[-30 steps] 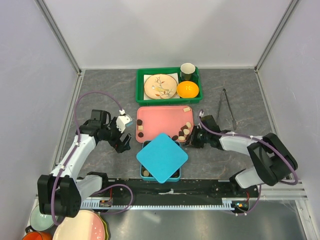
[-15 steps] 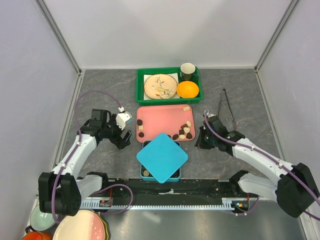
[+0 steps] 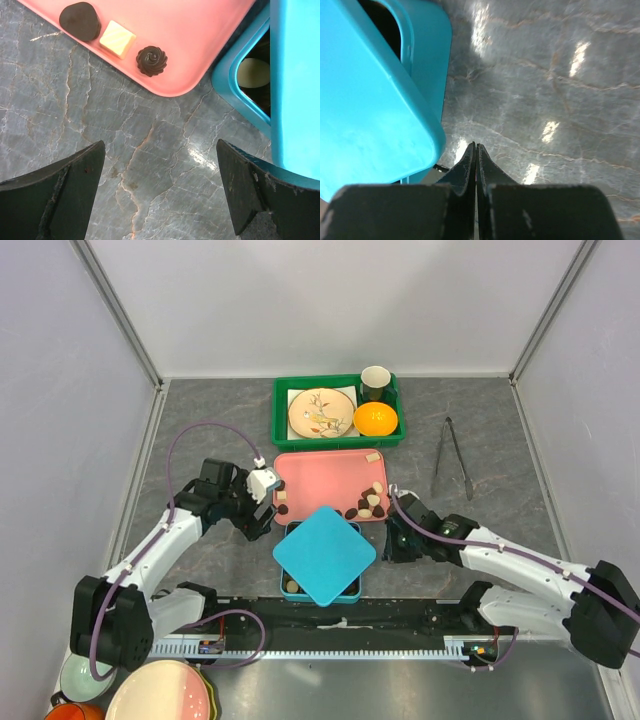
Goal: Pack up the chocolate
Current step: Adjust the box lid on the packing box.
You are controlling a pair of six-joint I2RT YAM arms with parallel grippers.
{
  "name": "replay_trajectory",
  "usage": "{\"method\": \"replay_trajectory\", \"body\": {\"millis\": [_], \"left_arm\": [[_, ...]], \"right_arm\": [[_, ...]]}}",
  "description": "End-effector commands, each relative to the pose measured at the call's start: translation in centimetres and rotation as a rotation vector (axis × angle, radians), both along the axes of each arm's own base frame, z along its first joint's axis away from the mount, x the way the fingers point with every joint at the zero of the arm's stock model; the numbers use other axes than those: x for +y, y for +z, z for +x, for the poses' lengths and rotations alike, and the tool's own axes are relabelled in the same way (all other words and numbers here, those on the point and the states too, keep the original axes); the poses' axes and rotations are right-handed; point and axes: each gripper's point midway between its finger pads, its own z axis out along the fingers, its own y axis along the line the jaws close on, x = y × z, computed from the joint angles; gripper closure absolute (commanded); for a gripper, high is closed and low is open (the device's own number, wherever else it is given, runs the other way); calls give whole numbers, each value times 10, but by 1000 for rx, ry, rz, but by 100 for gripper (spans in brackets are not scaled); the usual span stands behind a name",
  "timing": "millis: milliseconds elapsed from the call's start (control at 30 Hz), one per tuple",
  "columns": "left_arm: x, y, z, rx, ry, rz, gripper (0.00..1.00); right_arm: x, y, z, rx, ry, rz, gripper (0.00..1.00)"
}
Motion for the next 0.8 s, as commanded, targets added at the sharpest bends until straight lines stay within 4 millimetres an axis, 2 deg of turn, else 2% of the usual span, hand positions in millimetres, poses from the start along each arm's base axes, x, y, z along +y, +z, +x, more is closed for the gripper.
{"method": "replay_trajectory", "body": {"millis": [0, 167, 433, 767], "left_arm": [[-3, 2, 9, -24, 30, -3, 1], [-8, -4, 2, -7, 13, -1, 1], [-16, -9, -22, 25, -46, 0, 1], [-20, -4, -41, 6, -113, 36, 1]], "right_arm": [[12, 0, -1, -5, -11, -8, 100], [26, 9, 9, -43, -13, 0, 100], [34, 12, 22, -75, -11, -21, 100], [39, 13, 34, -97, -12, -40, 100]]}}
